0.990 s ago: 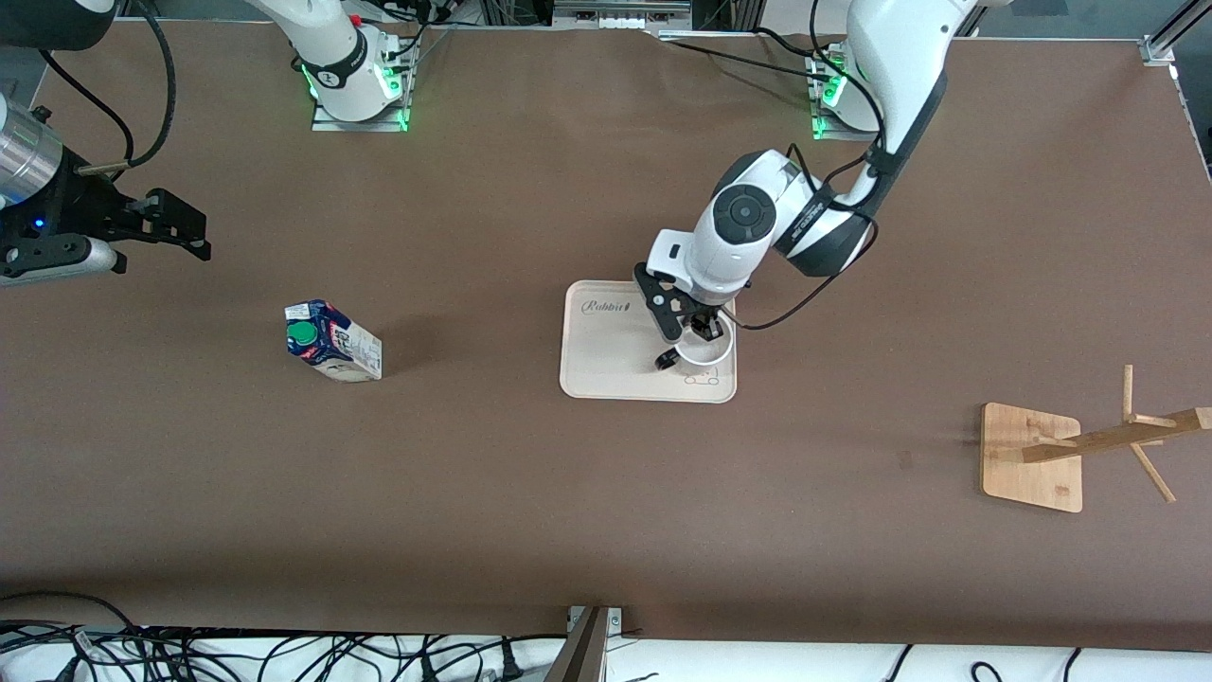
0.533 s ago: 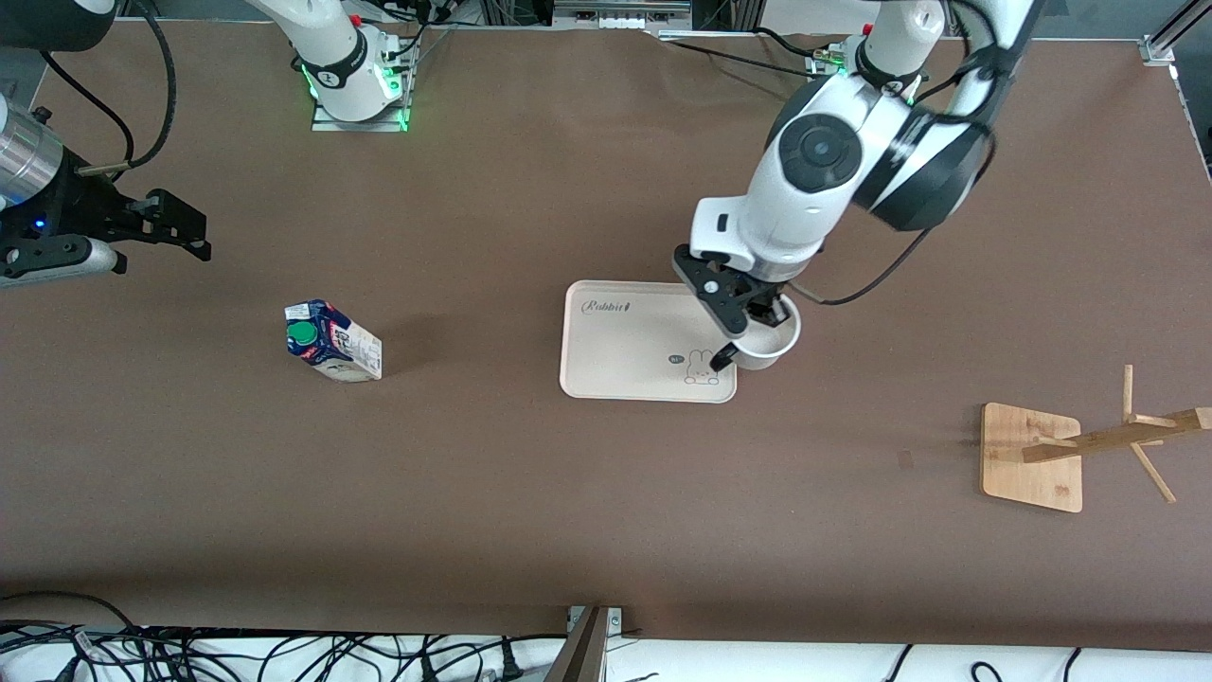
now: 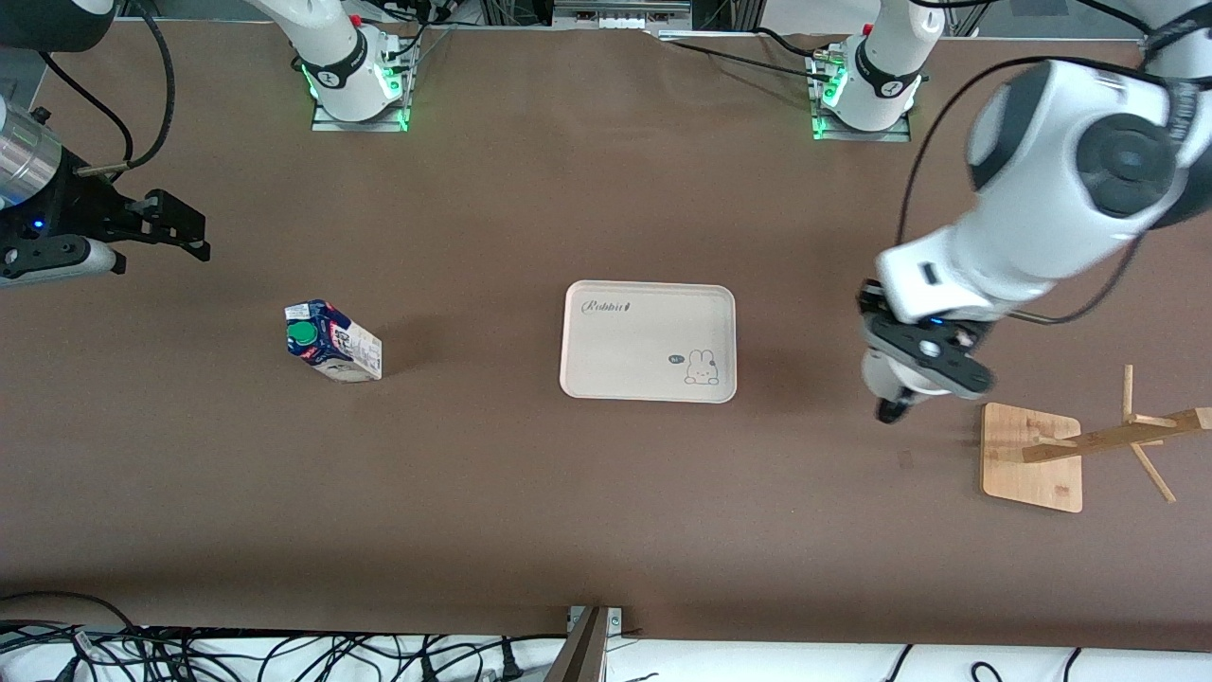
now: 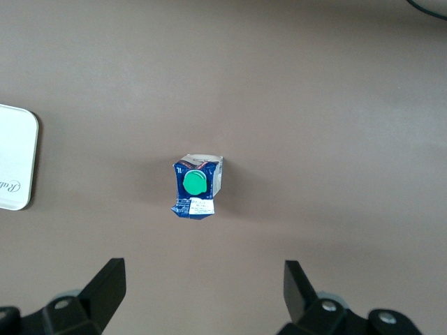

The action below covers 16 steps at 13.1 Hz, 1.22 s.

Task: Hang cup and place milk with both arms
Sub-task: 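Lift the mug with the left gripper and carry it to the wooden stand, then hook the mug handle onto a stand peg with the left gripper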

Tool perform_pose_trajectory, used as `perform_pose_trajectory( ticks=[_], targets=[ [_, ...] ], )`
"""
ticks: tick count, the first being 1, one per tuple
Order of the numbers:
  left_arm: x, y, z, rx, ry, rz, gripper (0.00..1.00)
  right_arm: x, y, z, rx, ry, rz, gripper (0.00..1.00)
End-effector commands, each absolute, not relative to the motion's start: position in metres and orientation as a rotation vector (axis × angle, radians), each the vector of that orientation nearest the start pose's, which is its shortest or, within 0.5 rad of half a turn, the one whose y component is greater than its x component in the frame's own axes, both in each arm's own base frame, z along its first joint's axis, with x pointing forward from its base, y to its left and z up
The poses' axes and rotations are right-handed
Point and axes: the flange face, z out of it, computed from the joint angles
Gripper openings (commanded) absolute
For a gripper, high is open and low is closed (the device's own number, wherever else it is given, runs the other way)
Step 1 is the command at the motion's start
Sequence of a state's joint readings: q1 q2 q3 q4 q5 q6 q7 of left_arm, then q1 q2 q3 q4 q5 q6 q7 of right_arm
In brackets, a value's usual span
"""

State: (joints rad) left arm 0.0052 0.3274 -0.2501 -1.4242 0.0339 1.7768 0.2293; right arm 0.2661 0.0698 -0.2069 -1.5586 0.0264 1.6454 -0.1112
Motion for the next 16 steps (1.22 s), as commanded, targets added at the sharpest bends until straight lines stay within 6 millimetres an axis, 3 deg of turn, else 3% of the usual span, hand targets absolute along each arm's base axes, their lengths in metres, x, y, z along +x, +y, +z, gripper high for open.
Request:
perform_pose_trajectory(
  ticks=[1,4,5,6,7,10,13,16],
  targets=[
    [0.659,-0.085,0.524,-3.157,0.565,-0.049,0.00,0.582,0.040,0.603,-3.131,-0.255,-0.031,1.00],
    [0.664,-0.045,0.523,-3.200,0.440,-0.049,0.00,0.582,0.040,0.603,-3.130,-0.255,-0.031,1.00],
    [0.661,-0.021,0.524,-3.224,0.380,-0.010,0.00,0.582,0.040,0.603,-3.132,-0.253,-0.031,1.00],
    [0.657,-0.011,0.523,-3.246,0.352,0.039,0.00,0.582,0.040,0.603,-3.132,-0.253,-0.031,1.00],
    [0.656,-0.004,0.522,-3.248,0.338,0.057,0.00,0.582,0.040,0.603,-3.130,-0.255,-0.031,1.00],
    [0.654,0.046,0.521,-3.253,0.323,0.046,0.00,0.582,0.040,0.603,-3.132,-0.250,-0.031,1.00],
    [0.652,0.075,0.521,-3.255,0.331,0.036,0.00,0.582,0.040,0.603,-3.130,-0.250,-0.031,1.00],
    [0.652,0.080,0.520,-3.260,0.320,0.037,0.00,0.582,0.040,0.603,-3.130,-0.250,-0.031,1.00]
  ],
)
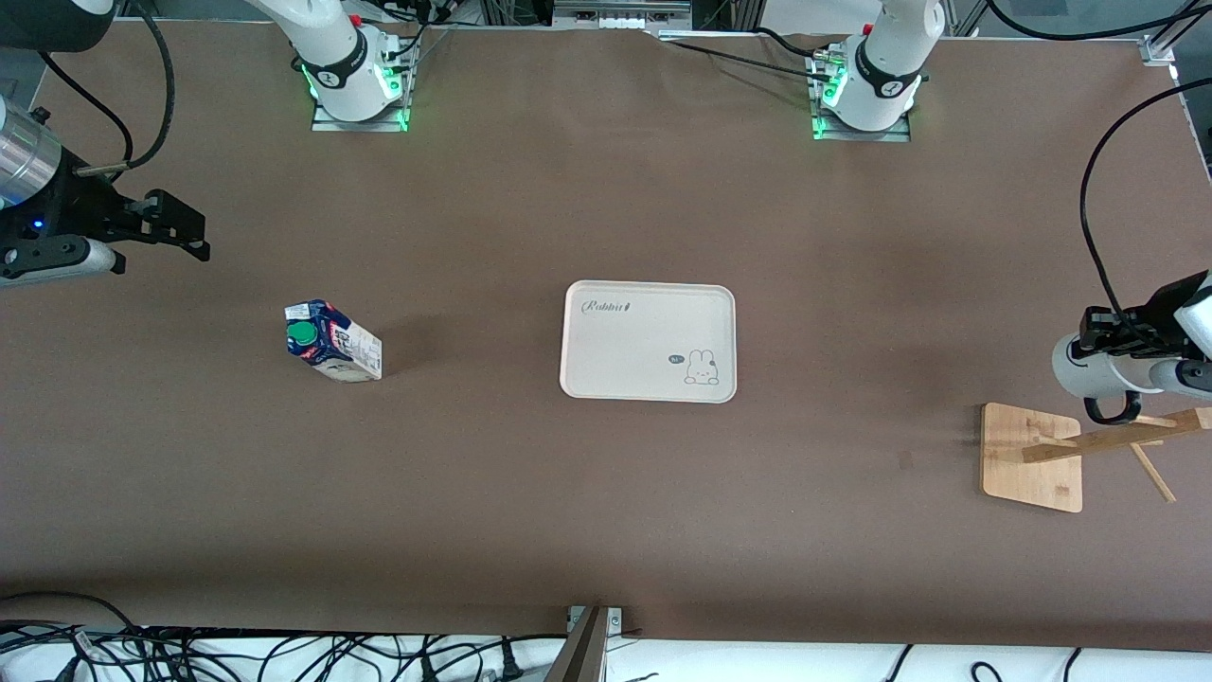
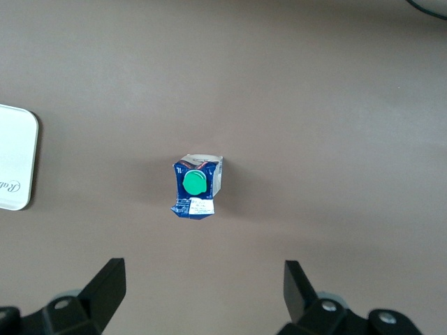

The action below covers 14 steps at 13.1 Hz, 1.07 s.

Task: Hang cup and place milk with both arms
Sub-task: 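Hook the mug handle onto a stand peg with the left gripper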

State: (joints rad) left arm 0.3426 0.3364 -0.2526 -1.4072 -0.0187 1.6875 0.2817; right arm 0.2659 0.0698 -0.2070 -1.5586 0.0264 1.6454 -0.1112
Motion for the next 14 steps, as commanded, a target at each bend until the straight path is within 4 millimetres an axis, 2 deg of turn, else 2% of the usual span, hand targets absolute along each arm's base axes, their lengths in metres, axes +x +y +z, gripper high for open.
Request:
perform_pose_trajectory(
  ticks=[1,2,4,8,10,14],
  targets=[
    [0.651,0.087,0.518,-3.263,0.302,0.037,0.00,0.582,0.040,0.603,-3.130,-0.250,-0.031,1.00],
    [0.653,0.095,0.521,-3.264,0.286,0.018,0.00,0.582,0.040,0.603,-3.130,-0.250,-0.031,1.00],
    [0.659,0.099,0.529,-3.260,0.296,-0.008,0.00,0.582,0.040,0.603,-3.130,-0.250,-0.031,1.00],
    [0.663,0.109,0.523,-3.271,0.281,-0.004,0.00,0.582,0.040,0.603,-3.131,-0.248,-0.031,1.00],
    [0.663,0.120,0.516,-3.279,0.257,0.003,0.00,0.582,0.040,0.603,-3.131,-0.248,-0.031,1.00],
    [0.669,0.127,0.506,-3.277,0.241,0.011,0.00,0.582,0.040,0.603,-3.131,-0.248,-0.031,1.00]
  ],
)
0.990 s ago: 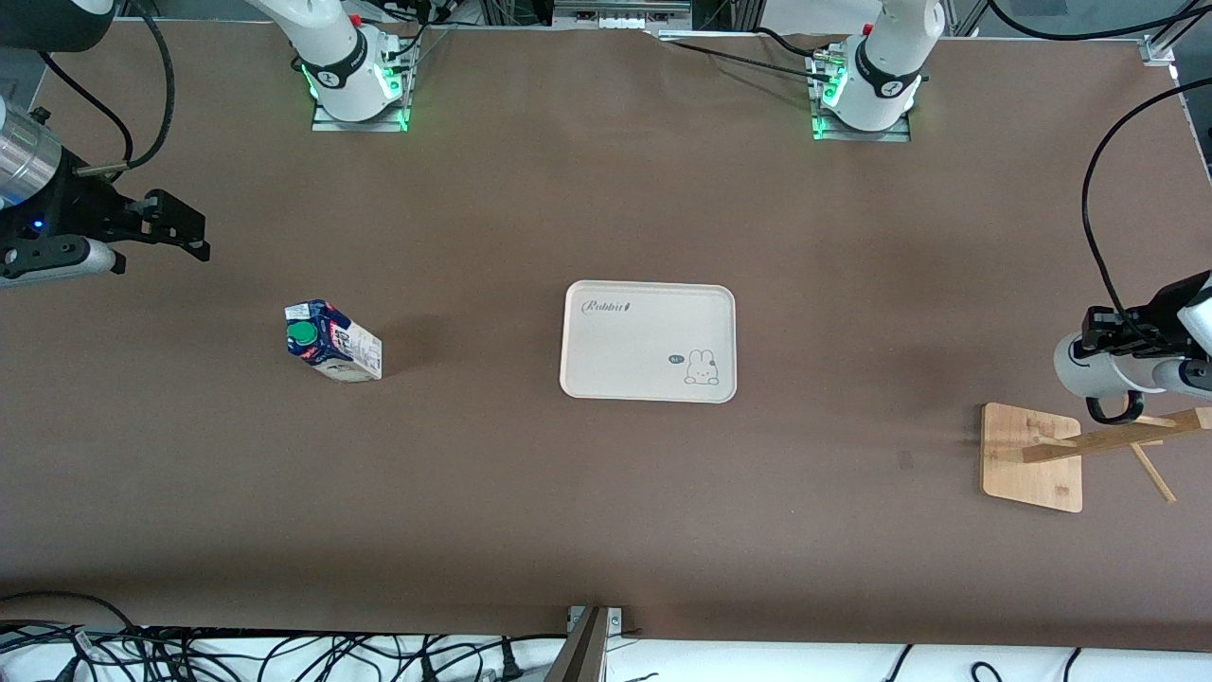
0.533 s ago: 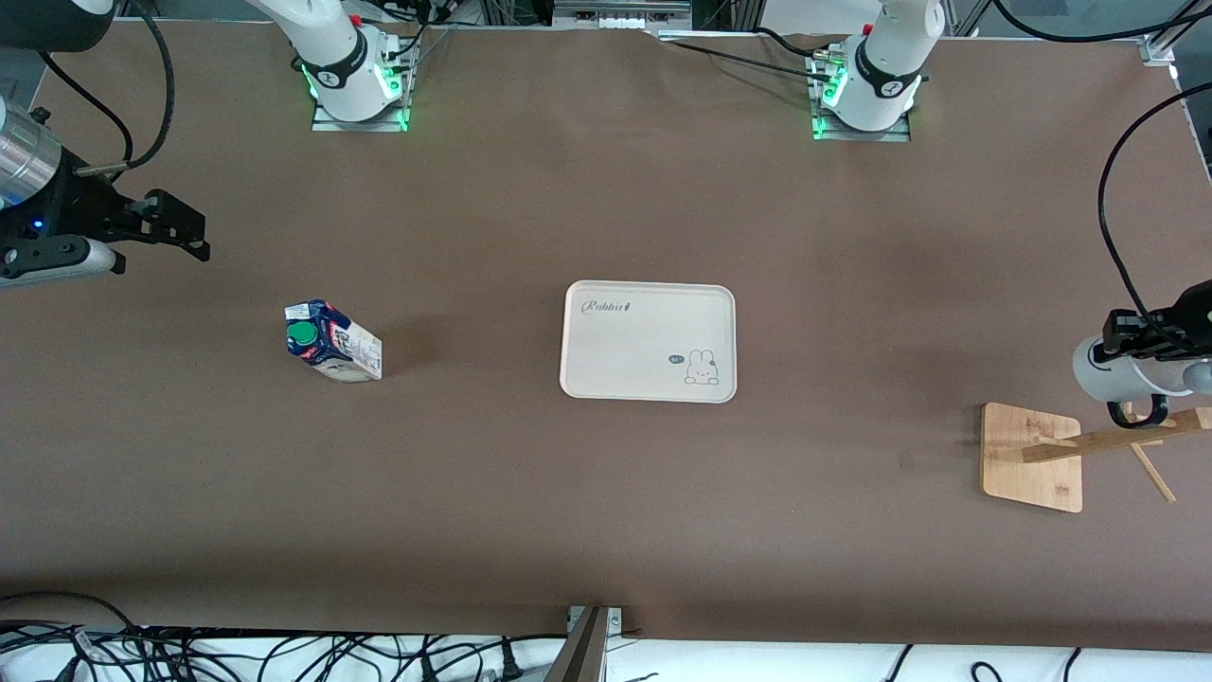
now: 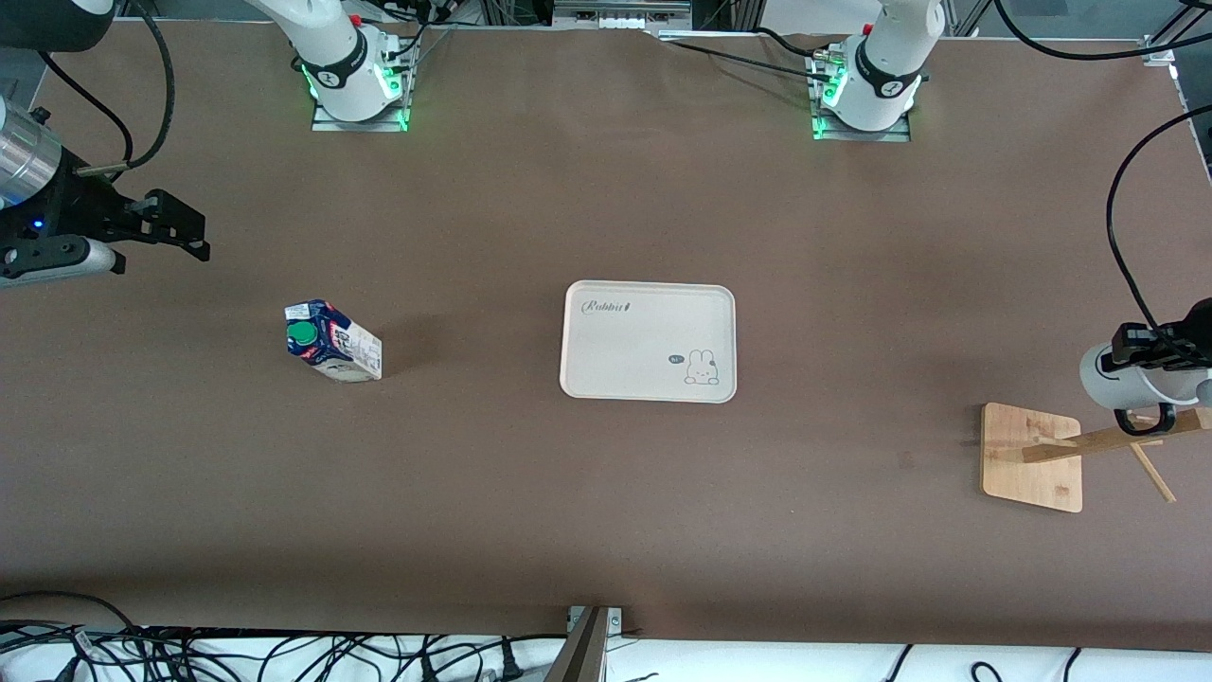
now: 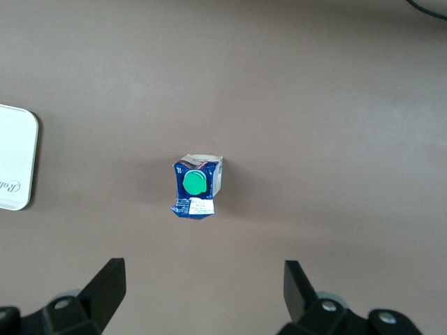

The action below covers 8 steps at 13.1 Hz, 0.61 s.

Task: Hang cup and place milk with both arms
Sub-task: 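Hook the mug handle onto a stand peg with the left gripper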

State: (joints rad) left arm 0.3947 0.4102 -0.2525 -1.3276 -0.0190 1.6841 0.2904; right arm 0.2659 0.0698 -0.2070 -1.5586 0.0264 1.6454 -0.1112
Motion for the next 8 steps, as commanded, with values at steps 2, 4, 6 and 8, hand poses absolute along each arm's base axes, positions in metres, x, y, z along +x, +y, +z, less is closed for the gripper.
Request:
perform_pose_trajectory(
  ticks=[2,4,6,8],
  targets=[
    [0.669,0.129,0.506,-3.274,0.234,0.015,0.99,0.582,0.040,0.603,-3.131,-0.248,-0.031,1.00],
    [0.669,0.119,0.508,-3.265,0.248,0.020,1.00,0.582,0.040,0.603,-3.130,-0.250,-0.031,1.00],
    [0.670,0.103,0.515,-3.190,0.278,0.031,1.00,0.582,0.040,0.603,-3.131,-0.248,-0.031,1.00],
    [0.673,0.068,0.519,-3.173,0.318,0.030,1.00,0.582,0.040,0.603,-3.131,-0.248,-0.031,1.00]
  ],
)
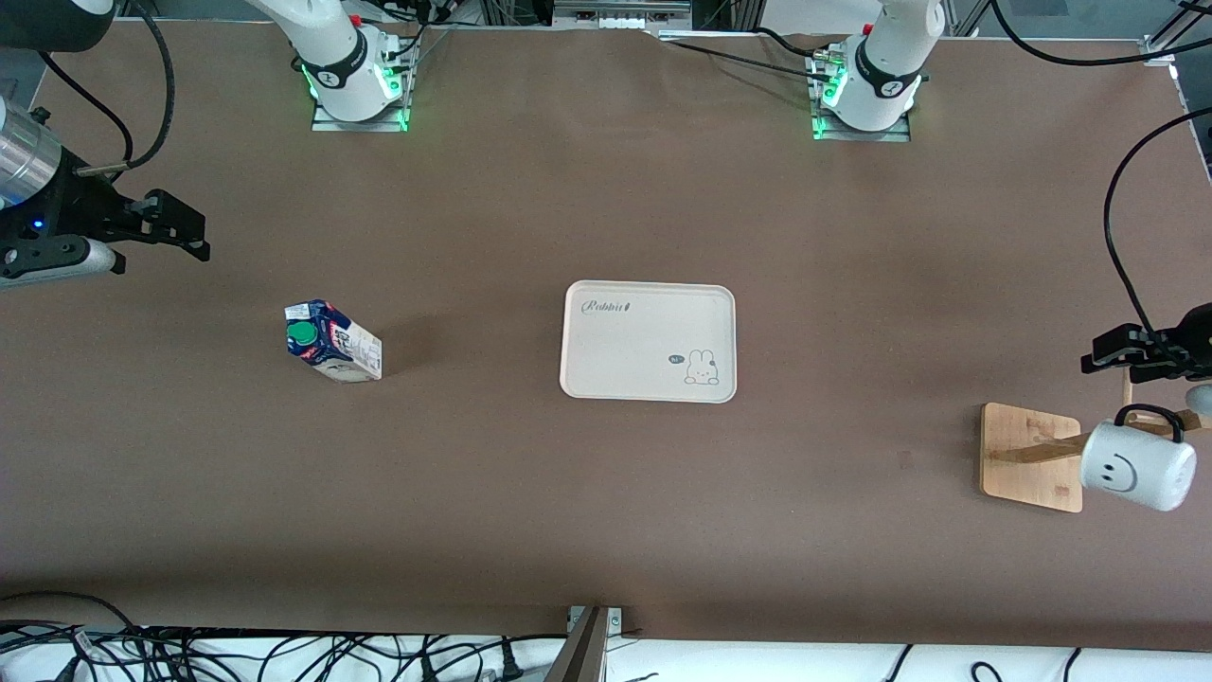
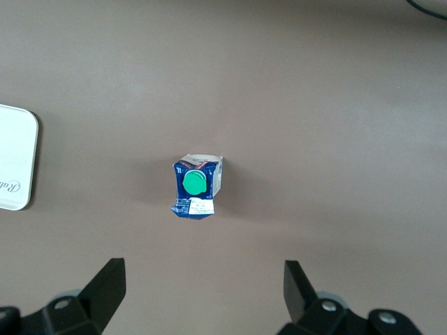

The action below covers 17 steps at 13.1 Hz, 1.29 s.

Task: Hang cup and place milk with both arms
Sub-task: 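Hook the mug handle onto a stand peg with the left gripper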

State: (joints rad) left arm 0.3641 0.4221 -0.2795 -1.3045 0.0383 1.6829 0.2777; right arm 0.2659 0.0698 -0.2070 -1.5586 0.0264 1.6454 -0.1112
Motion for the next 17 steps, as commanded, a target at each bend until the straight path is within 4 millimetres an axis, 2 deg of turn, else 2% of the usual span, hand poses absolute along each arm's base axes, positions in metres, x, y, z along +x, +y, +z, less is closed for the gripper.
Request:
perform_pose_trajectory(
  ticks=[1,3,5,7,9,11,12,13,14,15,16,17],
  targets=[
    [0.673,0.053,0.522,-3.157,0.343,0.030,1.00,0.582,0.040,0.603,-3.131,-0.248,-0.031,1.00],
    [0.675,0.025,0.518,-3.093,0.378,0.049,1.00,0.582,0.040,0.603,-3.131,-0.248,-0.031,1.00],
    [0.675,0.020,0.519,-3.088,0.333,0.049,1.00,0.582,0.040,0.603,-3.131,-0.248,-0.031,1.00],
    [0.669,0.004,0.536,-3.112,0.354,0.020,1.00,0.582,0.040,0.602,-3.130,-0.248,-0.027,1.00],
    [0.669,0.002,0.528,-3.200,0.331,0.045,1.00,0.582,0.040,0.602,-3.131,-0.243,-0.027,1.00],
    [0.666,0.020,0.526,-3.192,0.347,0.082,1.00,0.582,0.040,0.602,-3.130,-0.240,-0.027,1.00],
    [0.664,0.051,0.522,-3.205,0.309,0.101,1.00,0.582,0.040,0.602,-3.130,-0.238,-0.027,1.00],
    [0.663,0.066,0.521,-3.215,0.357,0.097,1.00,0.582,0.040,0.601,-3.130,-0.238,-0.024,1.00],
    [0.663,0.072,0.519,-3.207,0.451,0.096,1.00,0.582,0.040,0.601,-3.130,-0.235,-0.024,1.00],
    [0.661,0.071,0.522,-3.196,0.476,0.103,1.00,0.582,0.040,0.601,-3.130,-0.235,-0.024,1.00],
    [0.653,0.061,0.531,-3.180,0.480,0.097,1.00,0.582,0.040,0.601,-3.130,-0.233,-0.024,1.00],
    [0.643,0.041,0.540,-3.167,0.489,0.085,1.00,0.582,0.040,0.601,-3.130,-0.233,-0.024,1.00]
  ],
)
